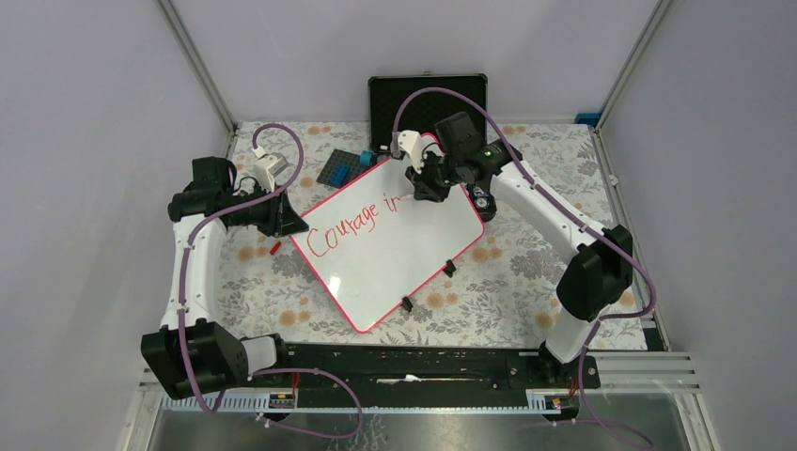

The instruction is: Write a sentence on the whiteboard

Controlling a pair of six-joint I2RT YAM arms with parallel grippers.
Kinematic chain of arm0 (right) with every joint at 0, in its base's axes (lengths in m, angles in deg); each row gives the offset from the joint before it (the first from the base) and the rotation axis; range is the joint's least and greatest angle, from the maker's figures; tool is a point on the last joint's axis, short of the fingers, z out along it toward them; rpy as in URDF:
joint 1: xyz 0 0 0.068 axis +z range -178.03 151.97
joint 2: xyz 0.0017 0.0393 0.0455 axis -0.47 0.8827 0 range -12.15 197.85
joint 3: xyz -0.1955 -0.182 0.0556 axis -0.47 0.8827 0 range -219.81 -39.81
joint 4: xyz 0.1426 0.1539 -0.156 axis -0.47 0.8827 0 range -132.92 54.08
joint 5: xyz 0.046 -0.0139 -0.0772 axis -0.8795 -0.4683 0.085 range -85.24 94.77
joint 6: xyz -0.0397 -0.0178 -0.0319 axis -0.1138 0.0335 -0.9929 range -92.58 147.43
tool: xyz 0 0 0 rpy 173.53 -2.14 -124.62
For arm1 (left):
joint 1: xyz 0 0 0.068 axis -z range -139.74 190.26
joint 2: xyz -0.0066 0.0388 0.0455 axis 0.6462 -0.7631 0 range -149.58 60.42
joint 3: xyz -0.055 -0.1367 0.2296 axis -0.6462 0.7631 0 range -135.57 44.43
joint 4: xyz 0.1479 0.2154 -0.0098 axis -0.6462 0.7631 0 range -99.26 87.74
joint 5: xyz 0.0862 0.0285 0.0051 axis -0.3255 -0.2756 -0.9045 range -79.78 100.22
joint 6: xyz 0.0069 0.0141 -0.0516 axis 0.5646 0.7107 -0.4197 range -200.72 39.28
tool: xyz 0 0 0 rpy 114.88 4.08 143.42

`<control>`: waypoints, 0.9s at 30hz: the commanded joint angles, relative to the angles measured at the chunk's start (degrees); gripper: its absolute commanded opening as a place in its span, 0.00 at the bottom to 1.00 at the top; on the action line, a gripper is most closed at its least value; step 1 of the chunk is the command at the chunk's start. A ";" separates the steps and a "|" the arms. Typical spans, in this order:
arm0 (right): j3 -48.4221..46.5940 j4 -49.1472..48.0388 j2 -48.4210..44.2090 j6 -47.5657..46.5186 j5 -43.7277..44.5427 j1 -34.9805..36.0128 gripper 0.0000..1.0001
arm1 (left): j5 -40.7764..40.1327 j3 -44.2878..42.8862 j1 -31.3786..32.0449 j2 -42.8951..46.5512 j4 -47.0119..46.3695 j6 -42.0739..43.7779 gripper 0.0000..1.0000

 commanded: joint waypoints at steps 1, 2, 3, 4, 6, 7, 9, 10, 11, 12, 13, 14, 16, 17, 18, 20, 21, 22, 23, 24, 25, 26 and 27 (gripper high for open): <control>2.28 0.08 -2.63 -1.35 0.11 -0.46 0.00 | -1.71 0.35 0.06 0.47 -2.49 1.82 0.05; 2.66 0.35 -2.84 -1.48 -0.10 -0.47 0.00 | -1.73 0.29 0.07 0.42 -2.48 1.88 0.05; 2.82 0.76 -3.04 -1.44 -0.44 -0.42 0.00 | -1.66 0.35 0.04 0.40 -2.47 1.83 0.05; 2.79 1.23 -3.18 -1.55 -0.64 -0.32 0.00 | -1.57 0.34 0.06 0.40 -2.48 1.88 0.05; 2.92 1.97 -3.51 -1.97 -0.84 -0.17 0.00 | -1.53 0.30 0.06 0.47 -2.47 1.89 0.05; 3.04 2.16 -3.75 -2.14 -0.88 0.04 0.00 | -1.53 0.33 0.06 0.52 -2.46 1.82 0.05; 2.96 2.94 -4.27 -2.39 -1.10 0.39 0.00 | -1.57 0.44 0.06 0.62 -2.48 1.88 0.05; 2.93 3.32 -4.66 -2.47 -1.55 0.43 0.00 | -1.55 0.38 0.06 0.72 -2.52 1.77 0.06; 2.67 3.75 -5.11 -2.46 -2.26 0.39 0.00 | -1.60 0.38 0.05 0.69 -2.49 1.80 0.06; 2.28 4.18 -5.49 -2.41 -3.01 0.36 0.00 | -1.66 0.32 0.06 0.74 -2.53 1.71 0.08; 1.82 4.80 -5.91 -2.32 -3.84 0.41 0.00 | -1.74 0.28 0.06 0.72 -2.49 1.63 0.10; 1.33 5.54 -6.37 -2.40 -5.35 0.48 0.00 | -1.83 0.16 0.06 0.74 -2.56 1.43 0.13; 0.60 6.93 -7.17 -2.35 -8.04 0.58 0.00 | -1.95 -0.11 0.06 0.74 -2.54 0.90 0.20; 0.23 8.14 -7.59 -2.83 -9.84 0.81 0.00 | -1.84 -0.20 0.06 0.78 -2.49 0.69 0.24; 0.17 8.98 -7.93 -2.81 -11.28 1.19 0.00 | -1.74 -0.16 0.06 0.86 -2.59 0.54 0.27; 1.63 9.43 -9.15 -2.57 -13.19 2.55 0.00 | -1.74 -0.11 0.06 1.15 -2.57 0.48 0.31; 3.46 9.14 -9.84 -2.55 -13.82 3.47 0.00 | -1.75 0.04 0.02 1.32 -2.55 0.47 0.32; 4.74 8.41 -10.41 -1.75 -13.85 4.33 0.00 | -1.66 0.14 0.02 1.42 -2.59 0.48 0.32; 5.90 7.52 -10.71 -0.84 -14.07 4.96 0.00 | -1.59 0.28 -0.01 1.52 -2.55 0.48 0.33; 7.35 6.37 -10.99 0.39 -14.33 5.70 0.00 | -1.50 0.28 -0.05 1.59 -2.59 0.40 0.32; 8.62 4.49 -11.25 1.99 -14.53 6.21 0.00 | -1.52 0.28 -0.03 1.69 -2.59 0.39 0.31; 9.91 2.69 -11.52 3.23 -14.46 7.07 0.00 | -1.46 0.36 -0.09 1.82 -2.62 0.29 0.30; 10.90 1.41 -11.60 4.28 -13.97 8.07 0.00 | -1.38 0.30 -0.22 1.87 -2.57 0.30 0.29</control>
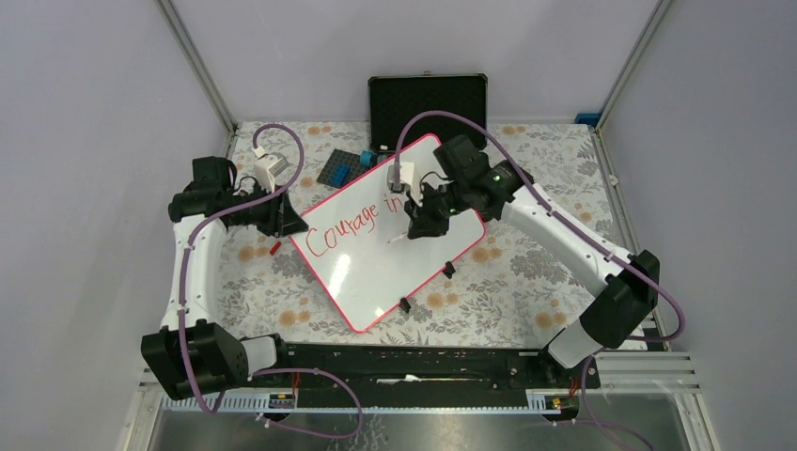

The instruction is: Write a sentence on the whiteboard

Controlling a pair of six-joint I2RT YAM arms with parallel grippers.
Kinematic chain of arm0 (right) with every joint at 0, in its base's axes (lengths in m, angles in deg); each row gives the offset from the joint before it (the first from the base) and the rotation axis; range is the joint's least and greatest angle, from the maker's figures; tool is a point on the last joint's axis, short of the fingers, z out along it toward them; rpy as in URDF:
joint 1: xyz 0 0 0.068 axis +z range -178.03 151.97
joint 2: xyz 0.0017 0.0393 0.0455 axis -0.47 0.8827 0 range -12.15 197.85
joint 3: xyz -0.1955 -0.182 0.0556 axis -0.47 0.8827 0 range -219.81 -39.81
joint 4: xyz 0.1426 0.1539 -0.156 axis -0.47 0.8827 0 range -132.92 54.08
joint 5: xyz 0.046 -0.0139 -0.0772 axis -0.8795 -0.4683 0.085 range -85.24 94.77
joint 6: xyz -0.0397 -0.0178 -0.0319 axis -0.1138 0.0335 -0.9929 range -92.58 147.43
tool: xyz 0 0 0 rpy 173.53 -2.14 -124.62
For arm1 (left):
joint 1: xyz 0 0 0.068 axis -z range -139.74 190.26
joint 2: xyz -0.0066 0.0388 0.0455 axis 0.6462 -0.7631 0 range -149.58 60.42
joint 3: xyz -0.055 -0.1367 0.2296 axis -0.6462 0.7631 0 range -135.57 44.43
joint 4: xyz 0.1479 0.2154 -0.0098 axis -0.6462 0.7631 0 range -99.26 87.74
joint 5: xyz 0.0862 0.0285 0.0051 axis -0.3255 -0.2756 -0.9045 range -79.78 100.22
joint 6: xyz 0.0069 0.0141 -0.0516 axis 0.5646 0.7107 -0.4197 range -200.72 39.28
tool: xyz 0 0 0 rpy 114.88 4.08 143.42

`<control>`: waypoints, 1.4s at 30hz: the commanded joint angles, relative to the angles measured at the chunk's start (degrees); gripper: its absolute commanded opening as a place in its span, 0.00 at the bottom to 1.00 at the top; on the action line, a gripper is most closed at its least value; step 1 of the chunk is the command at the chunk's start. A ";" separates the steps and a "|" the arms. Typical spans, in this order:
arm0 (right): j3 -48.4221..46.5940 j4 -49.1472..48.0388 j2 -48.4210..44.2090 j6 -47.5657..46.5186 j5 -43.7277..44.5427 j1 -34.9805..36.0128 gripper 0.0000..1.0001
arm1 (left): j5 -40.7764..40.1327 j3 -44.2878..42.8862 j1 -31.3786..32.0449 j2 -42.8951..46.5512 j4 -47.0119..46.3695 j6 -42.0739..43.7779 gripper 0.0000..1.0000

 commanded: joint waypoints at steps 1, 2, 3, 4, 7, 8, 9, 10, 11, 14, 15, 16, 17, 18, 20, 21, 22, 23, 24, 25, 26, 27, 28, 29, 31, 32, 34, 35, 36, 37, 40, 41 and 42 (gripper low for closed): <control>4.41 -5.88 -1.74 5.58 -1.60 4.03 0.00 | -0.09 0.35 -0.40 1.81 -2.14 0.32 0.28; 5.23 -7.50 -2.00 7.01 -0.89 5.15 0.00 | 0.21 0.44 -0.53 1.73 -2.13 0.31 0.28; 6.03 -9.16 -2.39 8.63 -0.42 6.15 0.00 | 0.38 0.54 -0.55 1.68 -2.09 0.40 0.28; 6.57 -10.95 -2.61 10.04 -0.13 7.11 0.00 | 0.65 0.49 -0.55 1.37 -1.88 0.54 0.27; 8.43 -14.38 -3.36 13.71 0.40 8.40 0.00 | 1.73 -0.23 -0.56 0.22 -1.00 0.82 0.25; 9.00 -15.07 -3.58 14.77 0.51 8.54 0.00 | 2.08 -0.55 -0.56 -0.03 -0.78 0.91 0.25; 9.49 -15.50 -3.61 15.35 0.61 8.64 0.00 | 2.14 -0.81 -0.56 -0.18 -0.68 0.87 0.24; 10.00 -16.02 -3.76 15.78 0.64 8.72 0.00 | 2.32 -0.78 -0.56 -0.16 -0.64 0.84 0.24; 10.65 -16.54 -4.10 16.02 0.64 8.76 0.00 | 2.41 -0.66 -0.56 -0.12 -0.61 0.88 0.23; 12.37 -17.84 -4.87 16.27 1.09 9.18 0.00 | 2.58 -0.22 -0.54 0.19 -0.73 1.01 0.22; 12.43 -18.06 -4.93 16.34 1.33 9.37 0.00 | 2.59 -0.10 -0.51 0.29 -0.71 0.88 0.22; 12.46 -18.29 -4.88 16.36 1.55 9.55 0.00 | 2.60 0.07 -0.59 0.36 -0.69 0.91 0.21; 12.44 -18.60 -4.93 16.36 1.78 9.88 0.00 | 2.62 0.17 -0.56 0.40 -0.73 0.92 0.20; 12.48 -18.98 -4.94 16.40 2.06 10.22 0.00 | 2.55 0.30 -0.56 0.53 -0.79 0.81 0.20; 12.44 -19.56 -4.97 16.45 2.71 11.21 0.00 | 2.33 0.71 -0.58 0.66 -1.35 0.47 0.19; 12.49 -19.80 -5.05 16.49 3.27 11.80 0.00 | 2.28 0.82 -0.56 0.75 -1.43 0.40 0.18; 12.71 -20.24 -5.09 16.53 3.99 12.37 0.00 | 2.23 0.91 -0.58 0.76 -1.39 0.39 0.17; 13.13 -20.95 -5.20 16.61 4.84 12.97 0.00 | 2.13 0.94 -0.56 0.80 -1.47 0.28 0.16; 13.62 -21.64 -5.33 16.62 5.63 13.52 0.00 | 2.15 1.09 -0.54 0.91 -1.60 0.24 0.16; 14.15 -22.37 -5.40 16.81 6.23 14.08 0.00 | 2.08 1.26 -0.60 1.08 -1.84 0.08 0.15; 14.64 -23.36 -5.59 17.06 6.80 14.54 0.00 | 2.04 1.62 -0.57 1.19 -2.04 -0.03 0.15; 15.02 -23.87 -5.62 17.22 7.46 15.05 0.00 | 1.97 1.68 -0.56 1.25 -2.10 -0.04 0.14; 15.38 -24.28 -5.76 17.32 7.99 15.50 0.00 | 1.82 1.76 -0.54 1.21 -2.10 -0.11 0.14; 15.75 -24.76 -5.82 17.37 8.54 15.92 0.00 | 1.77 1.82 -0.53 1.20 -2.10 -0.13 0.13; 16.20 -25.10 -5.90 17.41 9.29 16.72 0.00 | 1.83 1.98 -0.55 1.20 -2.28 -0.14 0.11; 16.32 -25.28 -5.98 17.46 9.54 17.08 0.00 | 1.83 2.01 -0.54 1.20 -2.37 -0.26 0.11; 16.93 -25.82 -6.03 17.57 9.88 17.72 0.00 | 1.83 1.97 -0.53 1.05 -2.48 -0.39 0.10; 17.06 -25.89 -6.01 17.54 10.04 17.97 0.00 | 1.91 2.10 -0.56 1.03 -2.43 -0.44 0.09; 17.32 -26.04 -5.93 17.51 10.27 18.24 0.00 | 1.94 2.08 -0.56 1.07 -2.45 -0.40 0.09; 17.48 -26.15 -5.83 17.46 10.51 18.52 0.00 | 2.00 2.10 -0.56 1.11 -2.50 -0.40 0.08; 17.83 -26.71 -5.62 17.12 11.25 19.14 0.00 | 2.30 2.13 -0.57 1.20 -2.49 -0.35 0.07; 17.74 -26.76 -5.51 16.82 11.71 19.32 0.00 | 2.29 2.11 -0.57 1.16 -2.44 -0.41 0.07; 17.53 -26.84 -5.45 16.58 12.01 19.38 0.00 | 2.30 2.06 -0.56 1.07 -2.43 -0.48 0.06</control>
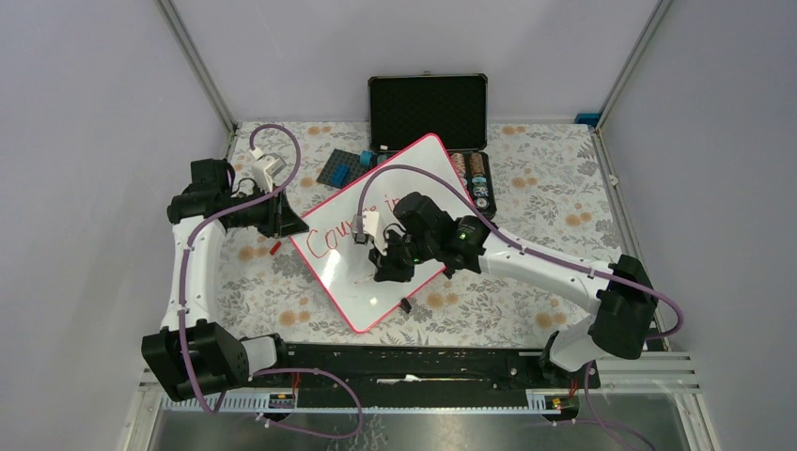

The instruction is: Write a sentence on the whiteboard

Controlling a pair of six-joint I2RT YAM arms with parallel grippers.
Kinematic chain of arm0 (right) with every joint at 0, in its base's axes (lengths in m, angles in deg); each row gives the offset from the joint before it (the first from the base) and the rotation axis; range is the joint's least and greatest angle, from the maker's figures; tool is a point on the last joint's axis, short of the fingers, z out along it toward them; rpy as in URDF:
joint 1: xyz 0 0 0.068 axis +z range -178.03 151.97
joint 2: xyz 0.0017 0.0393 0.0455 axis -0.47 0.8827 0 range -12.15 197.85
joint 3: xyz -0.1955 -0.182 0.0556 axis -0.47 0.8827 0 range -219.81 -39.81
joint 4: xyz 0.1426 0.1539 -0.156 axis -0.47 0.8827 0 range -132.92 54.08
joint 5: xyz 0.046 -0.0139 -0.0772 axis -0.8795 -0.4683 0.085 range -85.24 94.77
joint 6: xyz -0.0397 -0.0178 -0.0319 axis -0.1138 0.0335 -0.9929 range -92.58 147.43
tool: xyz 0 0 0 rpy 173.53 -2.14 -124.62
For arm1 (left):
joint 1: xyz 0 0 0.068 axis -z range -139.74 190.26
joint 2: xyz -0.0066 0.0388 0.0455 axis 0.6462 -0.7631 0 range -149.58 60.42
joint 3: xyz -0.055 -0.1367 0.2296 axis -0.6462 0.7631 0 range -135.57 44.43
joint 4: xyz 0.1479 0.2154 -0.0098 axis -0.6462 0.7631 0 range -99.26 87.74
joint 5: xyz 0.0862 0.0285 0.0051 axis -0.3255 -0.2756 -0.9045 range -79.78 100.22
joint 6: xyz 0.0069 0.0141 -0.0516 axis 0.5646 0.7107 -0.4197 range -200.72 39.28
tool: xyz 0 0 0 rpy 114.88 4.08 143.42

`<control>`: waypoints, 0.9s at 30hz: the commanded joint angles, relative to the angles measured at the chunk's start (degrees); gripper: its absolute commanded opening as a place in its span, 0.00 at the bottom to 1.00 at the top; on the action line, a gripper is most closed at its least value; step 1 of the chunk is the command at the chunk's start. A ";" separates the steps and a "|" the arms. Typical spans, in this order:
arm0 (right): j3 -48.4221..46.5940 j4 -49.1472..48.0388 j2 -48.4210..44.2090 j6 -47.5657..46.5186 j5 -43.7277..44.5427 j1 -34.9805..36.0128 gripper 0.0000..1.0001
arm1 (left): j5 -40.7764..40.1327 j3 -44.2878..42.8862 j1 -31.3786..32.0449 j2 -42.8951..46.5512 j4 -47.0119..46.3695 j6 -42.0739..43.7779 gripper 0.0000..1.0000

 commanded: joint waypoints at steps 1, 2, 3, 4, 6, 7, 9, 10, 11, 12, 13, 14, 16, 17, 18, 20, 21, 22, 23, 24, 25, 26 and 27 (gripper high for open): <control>-0.23 -2.96 -1.84 -0.56 2.28 1.04 0.00 | -0.59 1.12 0.08 0.75 -2.44 0.48 0.06; -0.40 -3.09 -1.86 -0.64 2.37 1.18 0.00 | -0.60 1.05 0.08 0.74 -2.44 0.48 0.06; -0.69 -3.04 -1.74 -0.82 2.45 1.30 0.00 | -0.63 1.02 0.08 0.70 -2.47 0.45 0.06; -0.97 -3.09 -1.55 -0.98 2.63 1.37 0.00 | -0.69 0.99 0.08 0.66 -2.45 0.47 0.05; -1.36 -3.16 -1.21 -1.15 3.18 1.57 0.00 | -0.68 1.11 0.08 0.73 -2.46 0.46 0.05; -1.49 -3.15 -0.83 -1.27 3.37 1.68 0.00 | -0.65 1.16 0.09 0.82 -2.49 0.47 0.04; -1.43 -3.81 -0.43 -1.04 4.24 1.78 0.00 | -0.78 1.18 0.03 0.91 -2.43 0.45 0.04; -1.28 -4.15 -0.31 -1.02 4.46 1.85 0.00 | -0.77 1.14 0.07 0.92 -2.43 0.43 0.04; -1.12 -4.41 -0.14 -1.09 4.62 1.92 0.00 | -0.77 1.18 0.08 0.98 -2.44 0.44 0.04; -1.06 -4.57 0.02 -1.10 4.78 1.96 0.00 | -0.79 1.15 0.08 1.00 -2.48 0.47 0.03; -0.97 -4.82 0.11 -1.11 5.19 2.03 0.00 | -0.82 1.21 0.08 0.99 -2.48 0.45 0.03; -0.88 -4.94 0.27 -1.33 5.34 2.04 0.00 | -0.86 1.22 0.09 1.00 -2.43 0.41 0.03; -1.04 -4.99 0.58 -1.62 5.73 2.03 0.00 | -0.87 1.19 0.08 0.92 -2.44 0.47 0.03; -0.98 -4.97 0.72 -1.78 5.75 2.03 0.00 | -0.84 1.21 0.08 0.84 -2.43 0.43 0.03; -1.03 -5.02 0.89 -1.88 5.66 2.04 0.00 | -0.86 1.18 0.08 0.83 -2.42 0.43 0.03; -1.04 -4.97 1.43 -2.12 5.63 2.04 0.00 | -0.95 1.17 0.08 0.83 -2.45 0.46 0.03; -0.99 -5.00 1.66 -2.30 5.63 2.03 0.00 | -0.96 1.21 0.08 0.83 -2.46 0.47 0.03; -0.80 -5.03 1.81 -2.52 5.72 2.08 0.00 | -0.96 1.24 0.06 0.83 -2.50 0.48 0.03; -0.72 -5.02 1.95 -2.66 5.79 2.09 0.00 | -0.95 1.22 0.03 0.78 -2.51 0.48 0.03; -0.58 -4.97 2.08 -2.87 5.87 2.06 0.00 | -1.03 1.15 0.07 0.75 -2.48 0.49 0.03; -0.45 -5.00 2.22 -3.01 5.96 2.03 0.00 | -1.00 1.15 0.08 0.74 -2.47 0.48 0.03; -0.31 -5.03 2.31 -3.18 6.13 2.03 0.00 | -1.01 1.20 0.09 0.66 -2.48 0.46 0.02; -0.22 -5.09 2.42 -3.36 6.20 2.06 0.00 | -1.05 1.21 0.10 0.65 -2.44 0.45 0.02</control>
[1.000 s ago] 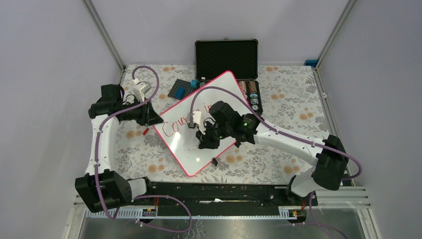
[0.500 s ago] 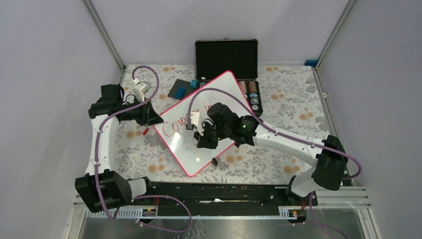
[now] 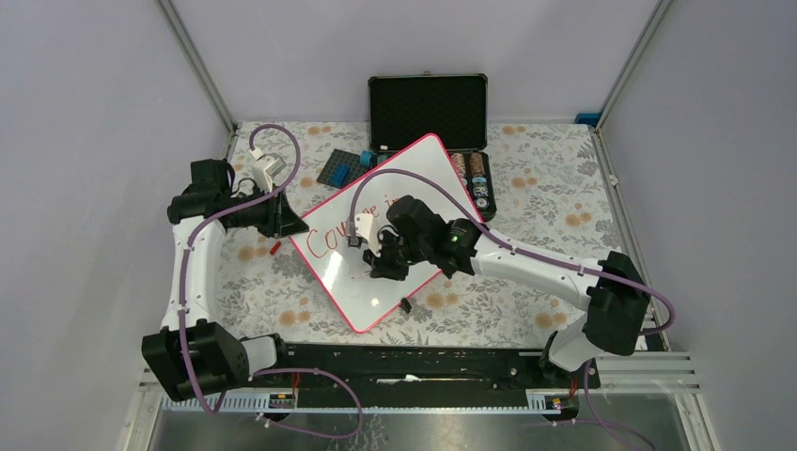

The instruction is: Write a sentence on the whiteboard

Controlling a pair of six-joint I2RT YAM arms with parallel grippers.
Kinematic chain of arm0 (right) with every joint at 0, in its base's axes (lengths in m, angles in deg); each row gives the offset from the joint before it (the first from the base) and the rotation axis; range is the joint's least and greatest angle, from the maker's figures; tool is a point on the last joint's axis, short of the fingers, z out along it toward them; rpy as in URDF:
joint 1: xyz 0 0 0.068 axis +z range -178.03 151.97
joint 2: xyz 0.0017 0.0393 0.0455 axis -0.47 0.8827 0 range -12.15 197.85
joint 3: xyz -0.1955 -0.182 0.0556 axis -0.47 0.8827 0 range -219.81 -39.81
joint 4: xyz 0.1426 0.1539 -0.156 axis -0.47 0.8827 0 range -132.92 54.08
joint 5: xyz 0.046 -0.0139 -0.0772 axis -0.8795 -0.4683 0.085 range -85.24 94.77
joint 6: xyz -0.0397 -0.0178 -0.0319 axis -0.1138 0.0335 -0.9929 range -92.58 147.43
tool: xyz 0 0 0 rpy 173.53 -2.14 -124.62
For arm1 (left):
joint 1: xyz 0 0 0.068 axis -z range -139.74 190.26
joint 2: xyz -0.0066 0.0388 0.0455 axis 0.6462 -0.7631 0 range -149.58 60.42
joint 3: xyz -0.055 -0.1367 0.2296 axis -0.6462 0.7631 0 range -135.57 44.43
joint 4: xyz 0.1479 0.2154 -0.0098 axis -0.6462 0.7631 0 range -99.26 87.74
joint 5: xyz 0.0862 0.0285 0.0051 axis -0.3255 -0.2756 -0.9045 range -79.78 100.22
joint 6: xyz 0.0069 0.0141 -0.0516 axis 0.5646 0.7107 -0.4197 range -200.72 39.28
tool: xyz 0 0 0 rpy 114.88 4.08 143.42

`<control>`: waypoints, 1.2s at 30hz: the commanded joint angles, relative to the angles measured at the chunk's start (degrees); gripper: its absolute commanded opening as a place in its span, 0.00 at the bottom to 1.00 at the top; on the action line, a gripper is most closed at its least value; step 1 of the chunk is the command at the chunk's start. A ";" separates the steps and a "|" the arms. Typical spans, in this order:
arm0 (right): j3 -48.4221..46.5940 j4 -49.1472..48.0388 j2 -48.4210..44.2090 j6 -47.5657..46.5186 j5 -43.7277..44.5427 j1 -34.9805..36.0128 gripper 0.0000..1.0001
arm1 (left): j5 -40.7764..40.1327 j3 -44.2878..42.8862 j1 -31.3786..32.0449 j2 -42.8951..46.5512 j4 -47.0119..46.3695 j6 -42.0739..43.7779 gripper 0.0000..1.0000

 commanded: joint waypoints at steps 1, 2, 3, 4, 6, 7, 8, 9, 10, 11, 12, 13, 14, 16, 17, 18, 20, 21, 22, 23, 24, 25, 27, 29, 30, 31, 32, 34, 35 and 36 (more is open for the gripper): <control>-0.08 -2.12 0.66 -1.61 1.38 0.57 0.00 | -1.14 0.86 0.27 0.63 -2.23 0.46 0.02; -0.04 -2.25 0.80 -1.70 1.62 0.61 0.00 | -1.20 0.88 0.20 0.63 -2.25 0.45 0.02; 0.05 -2.32 0.93 -1.83 1.88 0.57 0.00 | -1.20 0.88 0.19 0.63 -2.30 0.45 0.02; 0.17 -2.41 1.02 -2.03 2.28 0.57 0.00 | -1.18 0.97 0.20 0.63 -2.26 0.37 0.02; 0.27 -2.61 1.41 -2.38 3.38 0.59 0.00 | -1.20 0.97 0.22 0.63 -2.28 0.44 0.02; 0.27 -2.60 1.58 -2.53 3.72 0.57 0.00 | -1.14 1.00 0.19 0.67 -2.27 0.45 0.02; 0.34 -2.51 1.68 -2.70 3.82 0.62 0.00 | -1.18 0.95 0.19 0.67 -2.26 0.41 0.02; 0.40 -2.55 1.80 -2.82 3.88 0.58 0.00 | -1.08 1.00 0.20 0.71 -2.29 0.45 0.02; 0.44 -2.58 1.90 -2.89 4.02 0.61 0.00 | -1.14 1.01 0.19 0.72 -2.25 0.44 0.02; 0.49 -2.58 2.05 -2.94 4.26 0.57 0.00 | -1.16 0.95 0.17 0.72 -2.29 0.43 0.02; 0.52 -2.56 2.20 -3.02 4.59 0.61 0.00 | -1.20 1.07 0.20 0.80 -2.28 0.38 0.02; 0.49 -2.58 2.29 -3.03 4.91 0.57 0.00 | -1.19 1.10 0.21 0.87 -2.26 0.44 0.02; 0.45 -2.54 2.37 -3.09 5.28 0.58 0.00 | -1.20 1.10 0.18 0.89 -2.27 0.45 0.02; 0.51 -2.53 2.30 -3.35 6.35 0.53 0.00 | -1.18 1.17 0.19 0.98 -2.32 0.44 0.02; 0.53 -2.57 2.21 -3.50 6.70 0.48 0.00 | -1.28 1.11 0.21 0.98 -2.25 0.45 0.02; 0.64 -2.57 2.07 -3.71 7.02 0.48 0.00 | -1.22 1.13 0.18 0.92 -2.32 0.45 0.02; 1.17 -2.44 1.75 -4.14 7.53 0.33 0.00 | -1.21 1.02 0.18 0.89 -2.26 0.45 0.02; 1.35 -2.32 1.55 -4.29 7.59 0.24 0.00 | -1.17 1.09 0.20 0.89 -2.29 0.45 0.02; 1.57 -2.12 1.40 -4.41 7.71 0.09 0.00 | -1.18 1.03 0.20 0.89 -2.33 0.45 0.02; 1.71 -1.98 1.32 -4.50 7.86 -0.22 0.00 | -1.20 1.06 0.19 0.84 -2.27 0.43 0.02; 1.84 -1.80 1.18 -4.60 7.86 -0.49 0.00 | -1.26 1.08 0.18 0.81 -2.26 0.45 0.02; 1.97 -1.73 1.13 -4.61 7.79 -0.86 0.00 | -1.29 1.06 0.19 0.82 -2.29 0.45 0.02; 2.03 -1.65 0.83 -4.69 7.56 -1.64 0.00 | -1.22 1.08 0.25 0.81 -2.32 0.47 0.02; 1.95 -1.37 0.64 -4.78 7.27 -2.47 0.00 | -1.23 0.99 0.19 0.62 -2.27 0.54 0.02; 1.88 -1.10 0.53 -4.85 7.06 -2.74 0.00 | -1.19 0.95 0.19 0.49 -2.30 0.58 0.02; 1.79 -0.95 0.47 -4.92 6.94 -2.97 0.00 | -1.18 0.95 0.19 0.46 -2.32 0.58 0.02; 1.79 -0.95 0.46 -5.00 6.90 -3.17 0.00 | -1.20 0.88 0.22 0.39 -2.25 0.62 0.02; 1.77 -0.90 0.42 -5.18 6.85 -3.49 0.00 | -1.28 0.87 0.18 0.32 -2.31 0.58 0.02; 1.72 -0.69 0.38 -5.29 6.81 -3.68 0.00 | -1.29 0.92 0.19 0.33 -2.33 0.55 0.02; 1.68 -0.71 0.41 -5.31 6.81 -3.84 0.00 | -1.31 0.85 0.20 0.36 -2.33 0.57 0.02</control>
